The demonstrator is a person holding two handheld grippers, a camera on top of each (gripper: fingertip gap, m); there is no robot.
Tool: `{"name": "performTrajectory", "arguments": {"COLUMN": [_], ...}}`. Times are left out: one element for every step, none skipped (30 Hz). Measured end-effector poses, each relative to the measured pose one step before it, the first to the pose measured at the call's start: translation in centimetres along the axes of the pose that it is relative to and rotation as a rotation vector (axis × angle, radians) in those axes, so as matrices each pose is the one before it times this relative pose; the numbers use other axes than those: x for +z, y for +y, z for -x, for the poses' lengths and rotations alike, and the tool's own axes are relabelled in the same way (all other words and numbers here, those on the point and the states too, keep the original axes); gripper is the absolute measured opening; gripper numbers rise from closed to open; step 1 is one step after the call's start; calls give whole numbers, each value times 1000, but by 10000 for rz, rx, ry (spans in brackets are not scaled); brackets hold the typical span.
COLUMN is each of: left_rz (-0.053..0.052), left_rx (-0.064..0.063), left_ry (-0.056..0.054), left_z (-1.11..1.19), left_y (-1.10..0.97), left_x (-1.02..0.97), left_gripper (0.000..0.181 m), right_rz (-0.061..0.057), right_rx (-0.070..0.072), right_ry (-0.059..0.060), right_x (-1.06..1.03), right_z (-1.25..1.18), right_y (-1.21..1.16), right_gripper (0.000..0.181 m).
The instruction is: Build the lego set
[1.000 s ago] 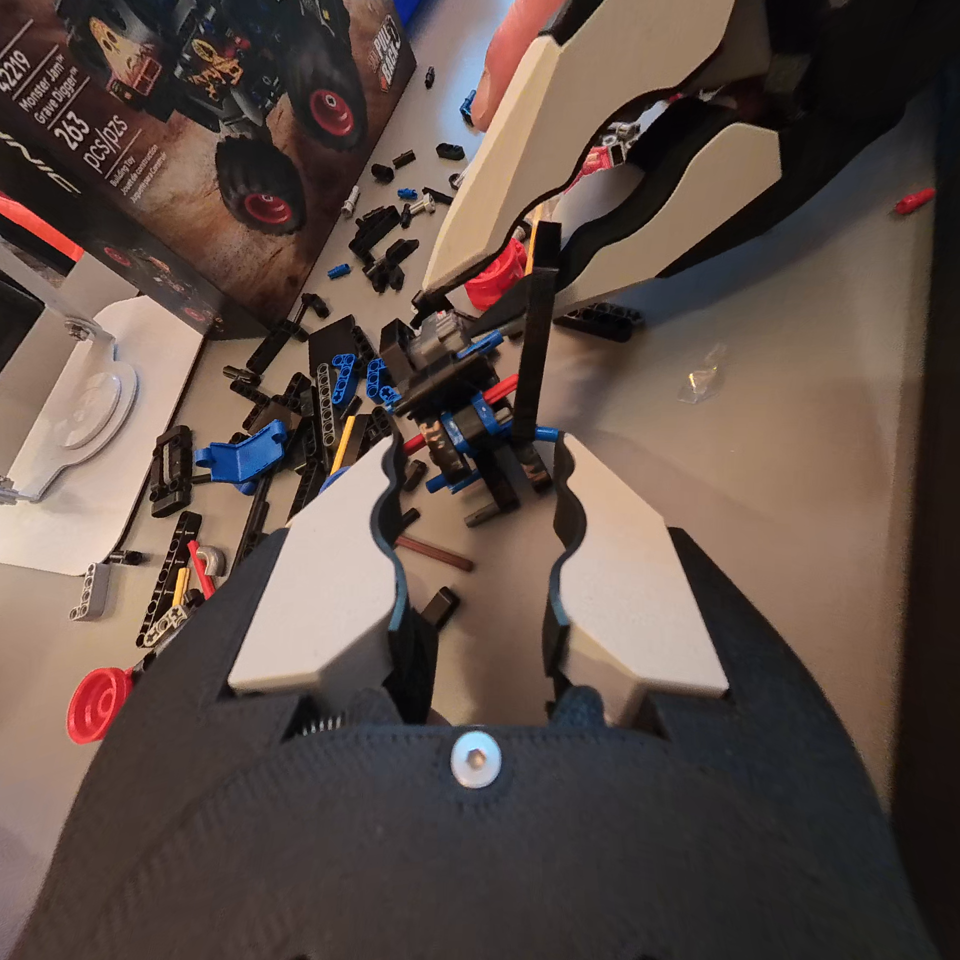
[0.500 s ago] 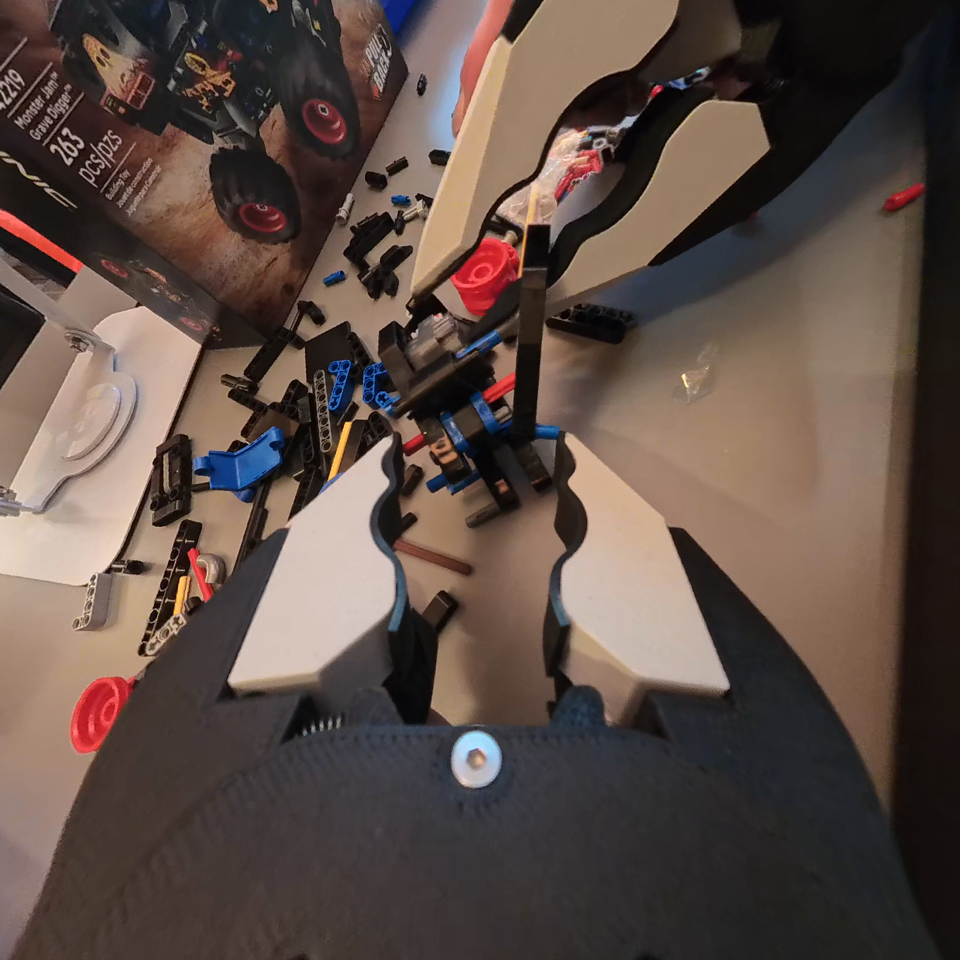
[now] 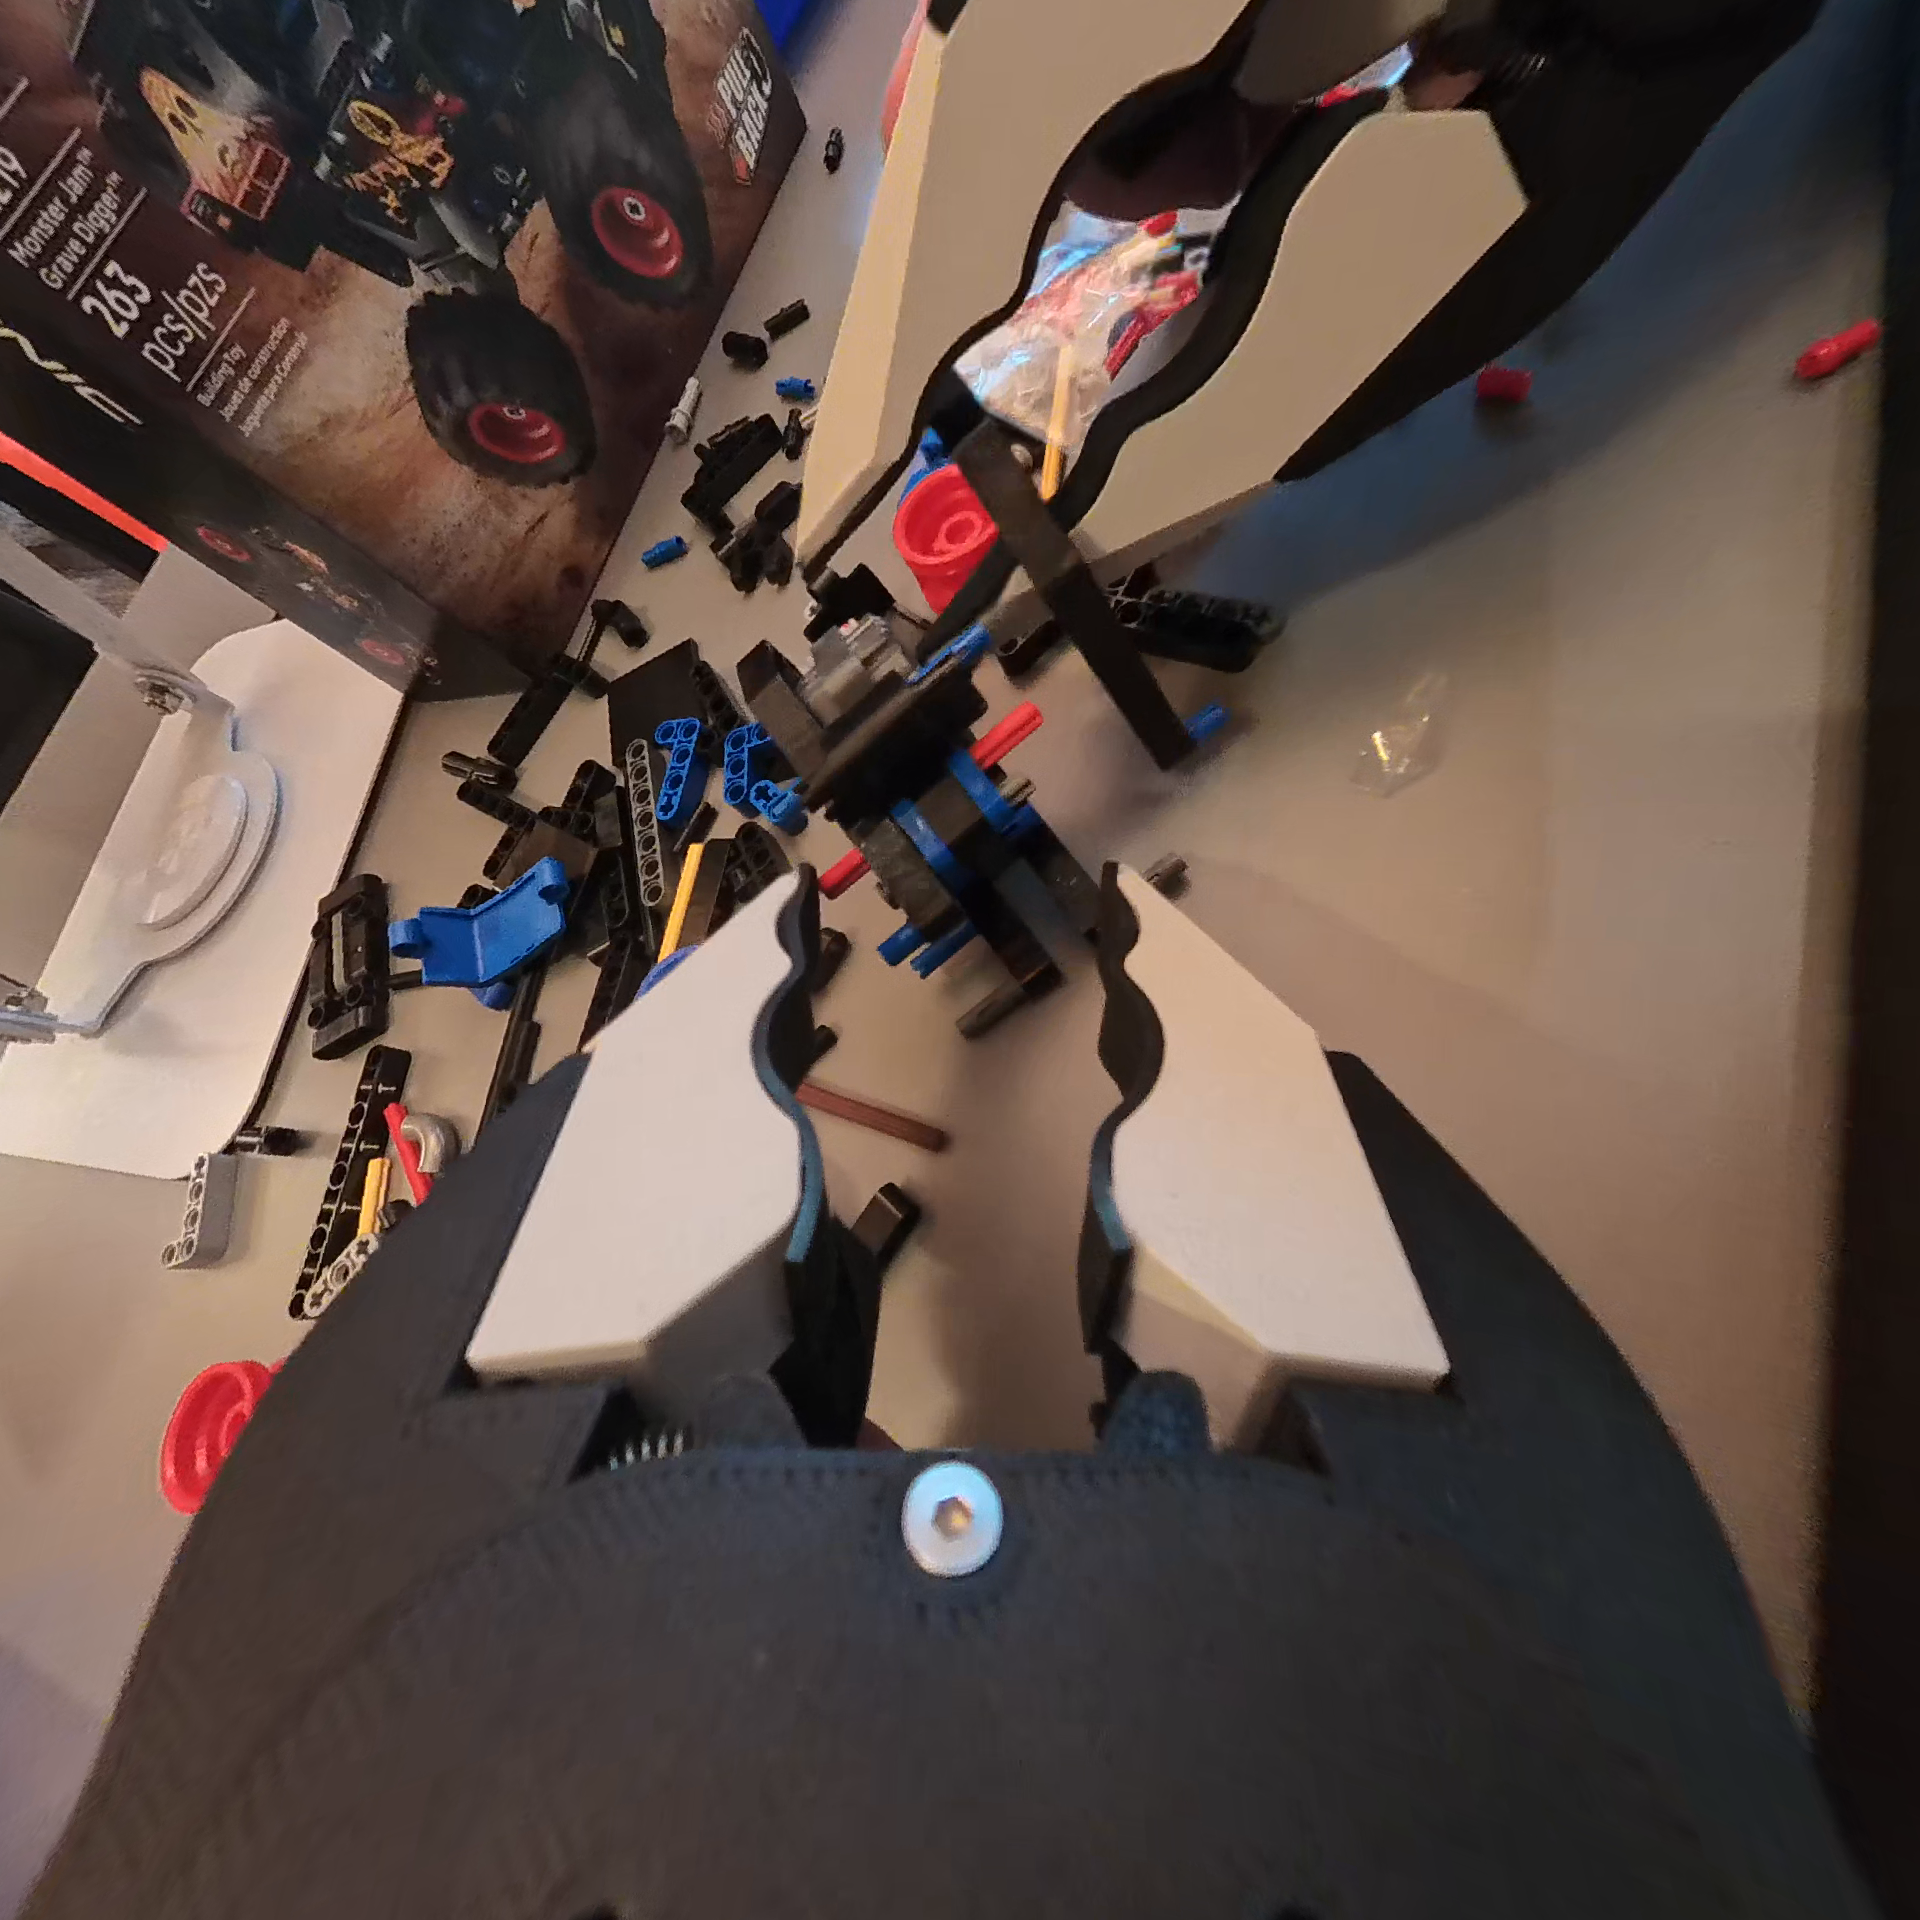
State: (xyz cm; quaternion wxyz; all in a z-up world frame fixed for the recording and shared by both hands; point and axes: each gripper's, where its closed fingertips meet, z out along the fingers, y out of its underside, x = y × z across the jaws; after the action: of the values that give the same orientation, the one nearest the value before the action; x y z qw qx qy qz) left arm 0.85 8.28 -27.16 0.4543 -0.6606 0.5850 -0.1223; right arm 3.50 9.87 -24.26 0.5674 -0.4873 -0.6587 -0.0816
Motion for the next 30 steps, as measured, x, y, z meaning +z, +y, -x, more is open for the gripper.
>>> {"name": "performTrajectory", "arguments": {"left_rz": [-12,4,7,-28,-41,-63,-65,-23,9,25,13,14,2,9,35,44,25,13,13,18,12,10,14,17,18,8,7,8,9,9], "left_rx": [-5,9,39,37,-2,3,11,1,0,3,16,13,9,19,28,28,16,-20,-43,-34,-13,-9,-12,-9,1,5,-1,-3,-2,3], "left_ry": [13,-15,-58,-51,-53,-51,-59,-40,-8,11,-4,19,26,-2,-21,-25,-19,-5,-8,-12,-23,-15,2,9,6,-1,5,4,3,-2], "left_z": [-33,-4,68,47,48,24,7,-23,-69,-73,-59,-85,-95,-48,-2,19,30,43,60,67,84,54,13,-10,-13,-4,5,1,8,9], "left_y": [-24,-24,-33,-105,-147,-212,-222,-168,-101,-61,-64,-77,-74,-46,33,80,80,72,82,76,58,45,50,41,42,26,20,27,22,21], "left_x": [11,-1,-48,-108,-140,-153,-129,-58,40,112,126,114,114,84,53,29,7,-8,0,10,-1,-2,3,9,15,5,10,15,9,4], "left_gripper": [51,52,55,56,57,58,59,59,60,62,62,62,63,65,65,64,64,64,64,64,63,63,64,63,64,64,63,63,63,63], "right_rz": [12,29,33,26,39,37,10,6,30,30,30,23,12,21,28,26,16,11,15,15,11,13,24,42,34,21,20,21,25,32], "right_rx": [3,-21,-43,-57,-46,-35,-5,40,15,-42,-39,-18,-18,-10,2,10,18,27,18,2,-6,-3,-9,-19,-17,-2,11,7,5,4], "right_ry": [-9,-12,-12,4,10,-4,-19,-21,-10,6,-10,-22,-5,2,-3,-7,-6,-14,-25,-30,-32,-43,-43,-38,-20,-8,-8,-11,-17,-23], "right_x": [-81,-96,-102,-107,-109,-117,-114,-109,-79,-70,-80,-143,-162,-115,-140,-168,-147,-110,-123,-100,-97,-86,-56,-36,-7,7,19,33,40,42], "right_z": [69,87,53,18,-1,26,37,12,12,45,74,74,44,9,23,5,5,29,52,59,69,89,101,77,71,44,-3,15,25,27], "right_y": [-28,53,121,101,150,179,148,138,164,157,134,103,76,104,137,145,129,125,138,119,88,75,98,110,67,38,40,41,56,70], "right_gripper": [20,19,20,20,19,19,17,15,16,15,14,15,14,14,15,15,15,15,15,15,15,15,15,15,15,15,15,15,14,14]}}
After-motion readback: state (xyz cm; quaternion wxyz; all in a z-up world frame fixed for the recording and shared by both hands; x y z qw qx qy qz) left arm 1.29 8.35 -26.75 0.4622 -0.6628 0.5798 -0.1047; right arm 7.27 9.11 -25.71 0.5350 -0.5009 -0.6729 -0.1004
